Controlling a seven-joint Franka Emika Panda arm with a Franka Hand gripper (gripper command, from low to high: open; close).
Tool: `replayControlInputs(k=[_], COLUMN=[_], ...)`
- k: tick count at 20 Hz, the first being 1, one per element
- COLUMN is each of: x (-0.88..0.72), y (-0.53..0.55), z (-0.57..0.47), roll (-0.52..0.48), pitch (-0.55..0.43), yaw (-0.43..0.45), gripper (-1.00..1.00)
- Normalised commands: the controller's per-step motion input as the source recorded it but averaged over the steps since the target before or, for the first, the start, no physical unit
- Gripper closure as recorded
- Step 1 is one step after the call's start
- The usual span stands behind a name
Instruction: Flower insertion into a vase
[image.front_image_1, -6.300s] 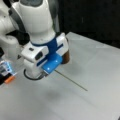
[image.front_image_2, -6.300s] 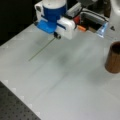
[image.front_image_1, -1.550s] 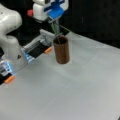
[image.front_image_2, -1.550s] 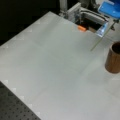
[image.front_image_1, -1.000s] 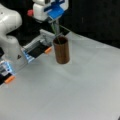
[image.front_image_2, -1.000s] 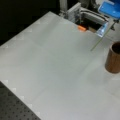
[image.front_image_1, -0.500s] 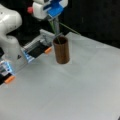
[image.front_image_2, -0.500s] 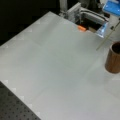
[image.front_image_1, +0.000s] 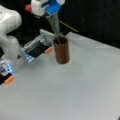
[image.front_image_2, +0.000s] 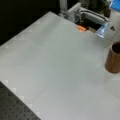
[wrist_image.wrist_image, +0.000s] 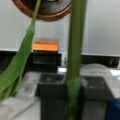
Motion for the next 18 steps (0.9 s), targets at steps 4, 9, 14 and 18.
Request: replayControlInputs(k=[4, 9, 14, 18], x=[-0.51, -0.43, -0.30, -0.23], y=[0.31, 0.25, 0.05, -0.15], z=[-0.12, -0.08, -0.11, -0.14], roll=[0.024, 0.059, 0.097, 0.130], pitch=[-0.152, -0.124, -0.054, 0.023], yaw=[-0.108, -0.114, -0.104, -0.067], gripper=[1.00, 1.00, 1.00, 1.00])
